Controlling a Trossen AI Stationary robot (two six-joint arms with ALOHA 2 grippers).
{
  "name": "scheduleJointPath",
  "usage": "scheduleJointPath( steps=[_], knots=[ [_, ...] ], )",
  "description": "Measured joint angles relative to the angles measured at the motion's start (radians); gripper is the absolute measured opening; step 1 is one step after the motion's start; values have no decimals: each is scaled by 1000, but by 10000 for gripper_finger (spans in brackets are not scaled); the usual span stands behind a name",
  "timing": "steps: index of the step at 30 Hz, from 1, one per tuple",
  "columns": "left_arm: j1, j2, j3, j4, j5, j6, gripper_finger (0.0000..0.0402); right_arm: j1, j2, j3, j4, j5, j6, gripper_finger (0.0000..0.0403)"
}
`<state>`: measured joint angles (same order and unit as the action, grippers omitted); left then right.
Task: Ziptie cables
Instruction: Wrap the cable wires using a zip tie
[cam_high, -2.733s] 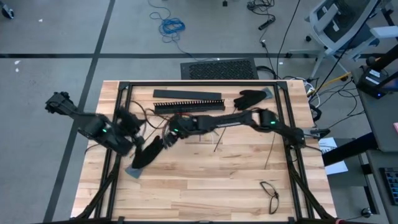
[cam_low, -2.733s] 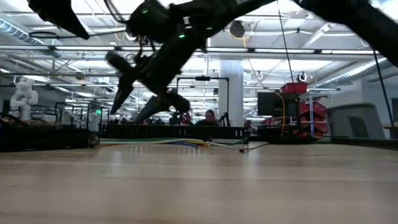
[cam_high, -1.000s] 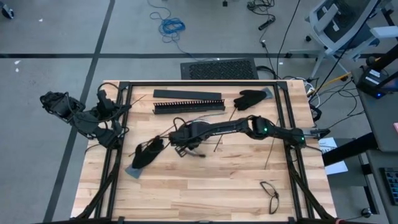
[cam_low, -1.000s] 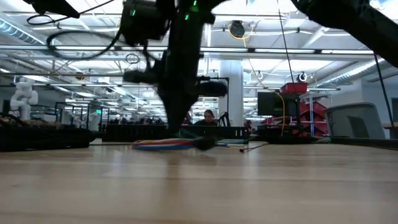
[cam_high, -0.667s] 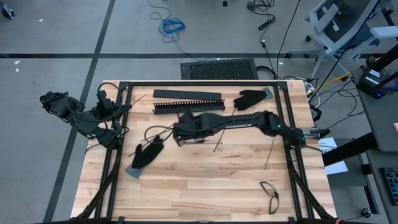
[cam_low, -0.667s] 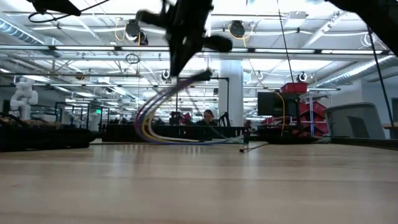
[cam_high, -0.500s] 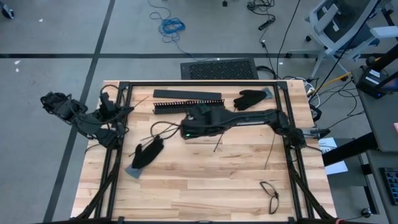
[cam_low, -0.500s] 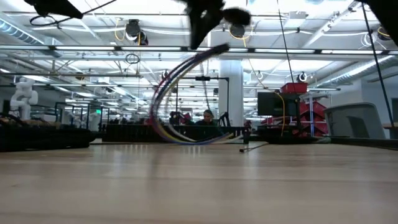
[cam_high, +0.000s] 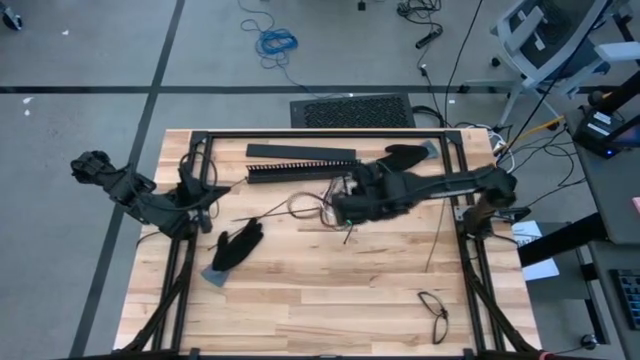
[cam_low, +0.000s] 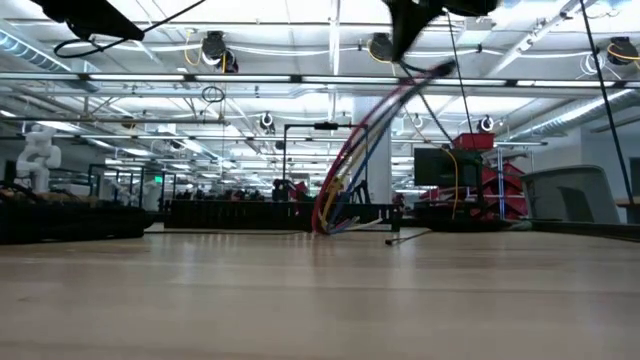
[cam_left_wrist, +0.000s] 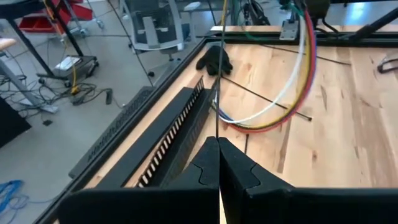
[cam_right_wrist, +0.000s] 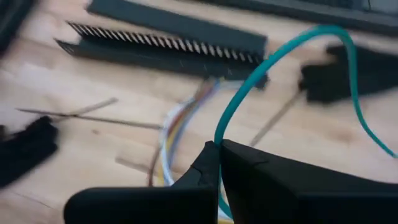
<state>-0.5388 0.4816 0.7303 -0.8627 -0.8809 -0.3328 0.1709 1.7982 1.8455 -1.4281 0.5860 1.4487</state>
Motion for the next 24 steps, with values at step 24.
scheduleJointPath(
  steps=[24],
  knots=[
    [0,-43,4,-2,20,10,0,5,131,-600,1607,-134,83,1]
  ],
)
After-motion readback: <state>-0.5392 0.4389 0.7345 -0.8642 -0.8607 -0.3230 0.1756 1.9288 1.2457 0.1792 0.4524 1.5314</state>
